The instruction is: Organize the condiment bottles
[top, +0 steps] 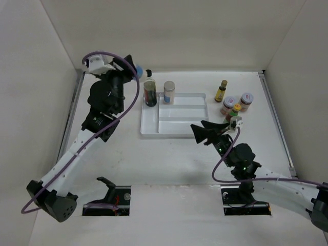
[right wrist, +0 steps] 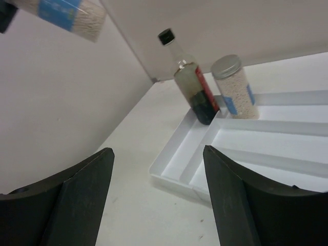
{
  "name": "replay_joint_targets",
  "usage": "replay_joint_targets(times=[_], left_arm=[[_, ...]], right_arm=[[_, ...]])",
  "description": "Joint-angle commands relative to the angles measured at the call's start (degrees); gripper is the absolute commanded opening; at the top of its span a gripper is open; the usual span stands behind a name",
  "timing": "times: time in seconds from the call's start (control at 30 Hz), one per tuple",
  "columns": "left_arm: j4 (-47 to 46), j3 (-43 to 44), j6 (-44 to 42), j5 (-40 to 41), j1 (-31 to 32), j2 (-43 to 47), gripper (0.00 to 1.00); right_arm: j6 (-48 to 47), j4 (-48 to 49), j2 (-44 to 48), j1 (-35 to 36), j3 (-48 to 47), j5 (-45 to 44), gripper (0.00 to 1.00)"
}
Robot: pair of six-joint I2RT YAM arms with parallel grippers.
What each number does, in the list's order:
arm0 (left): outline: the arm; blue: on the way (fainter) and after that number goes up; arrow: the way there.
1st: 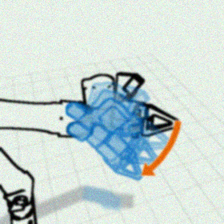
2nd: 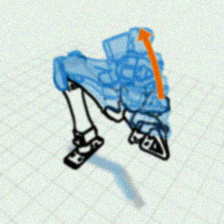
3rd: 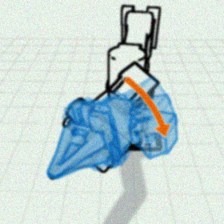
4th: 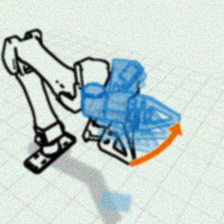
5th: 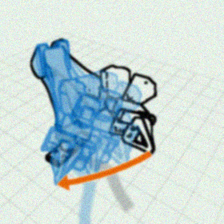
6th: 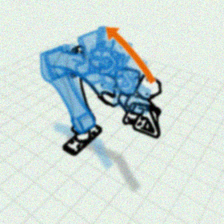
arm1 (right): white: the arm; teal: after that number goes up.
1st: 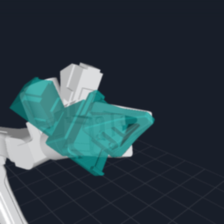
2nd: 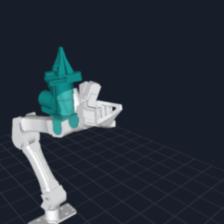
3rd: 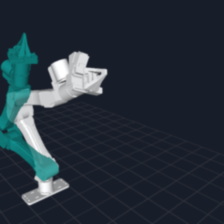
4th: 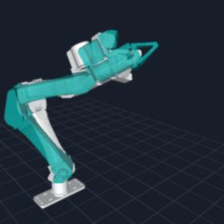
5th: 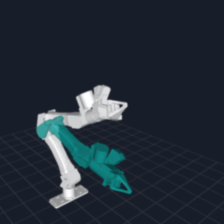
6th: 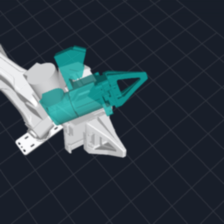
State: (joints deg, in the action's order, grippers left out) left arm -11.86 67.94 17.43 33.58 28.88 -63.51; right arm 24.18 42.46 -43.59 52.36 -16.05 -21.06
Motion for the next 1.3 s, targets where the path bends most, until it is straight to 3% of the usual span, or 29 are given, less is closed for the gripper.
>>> replay_joint_targets(times=[0.0,0.13,0.23,0.33,0.5,0.67,0.97,1.27], left_arm=[[-5.98,8.75,-2.75,-3.69,7.08,-7.82,0.32],[-6.51,19.04,-2.75,-8.96,12.72,-21.01,0.32],[-6.16,25.81,-2.49,-11.16,14.48,-29.98,0.32],[-5.98,30.74,-2.14,-13.19,15.72,-38.25,0.32],[-5.9,36.9,-0.3,-15.3,15.46,-50.12,0.33],[-5.81,40.95,0.67,-16.0,13.88,-57.95,0.33],[-7.74,40.96,2.26,-16.97,12.82,-61.21,0.33],[-7.57,42.27,1.73,-18.29,12.91,-64.37,0.33]], right_arm=[[3.23,0.61,3.24,-2.56,1.19,-3.71,0.74],[3.42,-1.84,10.87,-2.75,3.3,-9.86,0.67],[1.4,-5.79,17.38,-1.87,3.75,-14.17,0.52],[0.17,-11.94,22.05,0.24,3.31,-17.95,0.45],[-1.15,-15.39,27.24,3.49,3.05,-26.12,0.5],[-4.59,-14.51,26.72,4.37,2.69,-28.25,0.53],[-5.11,-11.53,20.05,5.43,2.34,-27.11,0.54],[-6.26,-10.55,21.44,5.43,2.69,-26.84,0.55]])
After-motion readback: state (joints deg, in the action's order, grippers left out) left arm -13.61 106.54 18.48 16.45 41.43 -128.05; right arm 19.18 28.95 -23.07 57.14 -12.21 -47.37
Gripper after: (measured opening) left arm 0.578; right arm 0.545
